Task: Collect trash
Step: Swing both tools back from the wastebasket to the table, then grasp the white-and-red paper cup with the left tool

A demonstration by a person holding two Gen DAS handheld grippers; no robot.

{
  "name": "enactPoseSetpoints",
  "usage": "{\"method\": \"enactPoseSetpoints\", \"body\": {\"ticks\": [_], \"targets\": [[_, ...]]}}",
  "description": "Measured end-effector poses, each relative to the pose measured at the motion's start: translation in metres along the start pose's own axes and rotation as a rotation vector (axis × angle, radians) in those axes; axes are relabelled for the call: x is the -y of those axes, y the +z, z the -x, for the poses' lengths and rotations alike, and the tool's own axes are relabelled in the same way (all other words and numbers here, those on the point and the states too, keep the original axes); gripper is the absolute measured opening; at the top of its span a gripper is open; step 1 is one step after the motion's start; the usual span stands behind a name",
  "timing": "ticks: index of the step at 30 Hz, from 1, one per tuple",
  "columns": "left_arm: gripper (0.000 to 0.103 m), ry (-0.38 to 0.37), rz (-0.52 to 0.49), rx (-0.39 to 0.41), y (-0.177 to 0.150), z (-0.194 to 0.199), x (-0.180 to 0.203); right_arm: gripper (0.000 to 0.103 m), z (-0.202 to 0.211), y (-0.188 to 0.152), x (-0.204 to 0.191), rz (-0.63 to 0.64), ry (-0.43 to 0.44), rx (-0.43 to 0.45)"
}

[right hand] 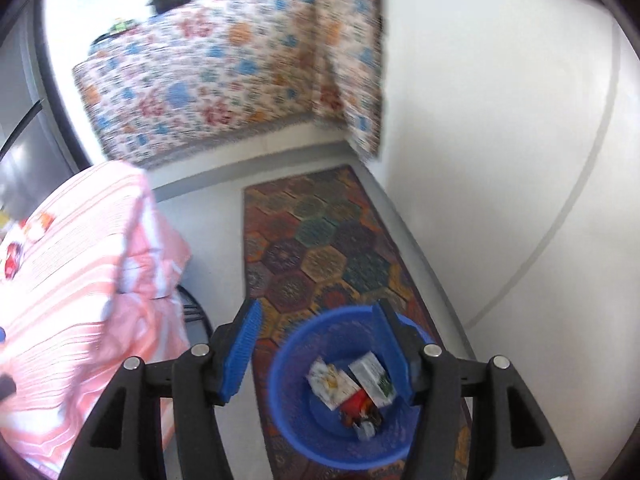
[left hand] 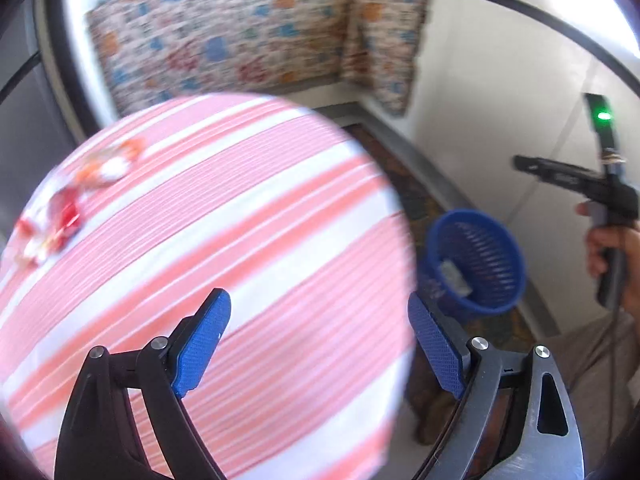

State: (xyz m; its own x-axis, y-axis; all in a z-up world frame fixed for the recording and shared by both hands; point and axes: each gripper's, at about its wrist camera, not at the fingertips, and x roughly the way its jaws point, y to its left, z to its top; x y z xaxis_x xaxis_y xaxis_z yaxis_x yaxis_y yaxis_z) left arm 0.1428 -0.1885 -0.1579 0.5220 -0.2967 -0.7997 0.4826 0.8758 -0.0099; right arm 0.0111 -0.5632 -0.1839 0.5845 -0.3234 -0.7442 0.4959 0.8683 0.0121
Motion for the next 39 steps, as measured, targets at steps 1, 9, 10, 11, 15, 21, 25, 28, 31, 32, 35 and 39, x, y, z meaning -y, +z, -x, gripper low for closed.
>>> {"method": "enactPoseSetpoints", "body": {"ticks": [1,9,10,11,15,21,25,28,31,32,35,39], "targets": [[0.091,0.021,0.032,-0.005,-0.007,0.0,-0.018,0.06,0.002,0.0,-0.017,0.021,0.013,0.007],[0.091,0.231,0.223,-0.015,-0.049,0.002,-0.149,0.061,0.019,-0.031,-0.198,0.2,0.297,-0.072],[0.091,0.258,0.238,-0.016,-0.051,0.0,-0.161,0.061,0.017,-0.037,-0.223,0.224,0.333,-0.1],[0.091,0.278,0.25,-0.019,-0.052,-0.001,-0.171,0.061,0.015,-0.042,-0.247,0.254,0.357,-0.124],[0.094,0.304,0.309,-0.003,-0.061,-0.004,-0.207,0.061,0.007,-0.053,-0.331,0.378,0.368,-0.144],[0.101,0.299,0.374,-0.005,-0.066,-0.006,-0.22,0.061,-0.016,-0.045,-0.401,0.467,0.317,-0.119],[0.103,0.302,0.38,-0.007,-0.065,-0.012,-0.223,0.07,-0.031,-0.04,-0.413,0.455,0.302,-0.087],[0.103,0.301,0.379,-0.007,-0.066,-0.011,-0.223,0.075,-0.032,-0.04,-0.414,0.444,0.294,-0.076],[0.103,0.301,0.381,-0.006,-0.066,-0.011,-0.222,0.076,-0.034,-0.039,-0.418,0.445,0.291,-0.076],[0.103,0.301,0.38,-0.006,-0.066,-0.011,-0.222,0.076,-0.035,-0.039,-0.419,0.444,0.291,-0.076],[0.103,0.302,0.382,-0.006,-0.066,-0.011,-0.223,0.076,-0.035,-0.039,-0.419,0.447,0.287,-0.075],[0.099,0.315,0.424,0.001,-0.063,-0.002,-0.229,0.076,-0.035,-0.039,-0.419,0.446,0.288,-0.075]]}}
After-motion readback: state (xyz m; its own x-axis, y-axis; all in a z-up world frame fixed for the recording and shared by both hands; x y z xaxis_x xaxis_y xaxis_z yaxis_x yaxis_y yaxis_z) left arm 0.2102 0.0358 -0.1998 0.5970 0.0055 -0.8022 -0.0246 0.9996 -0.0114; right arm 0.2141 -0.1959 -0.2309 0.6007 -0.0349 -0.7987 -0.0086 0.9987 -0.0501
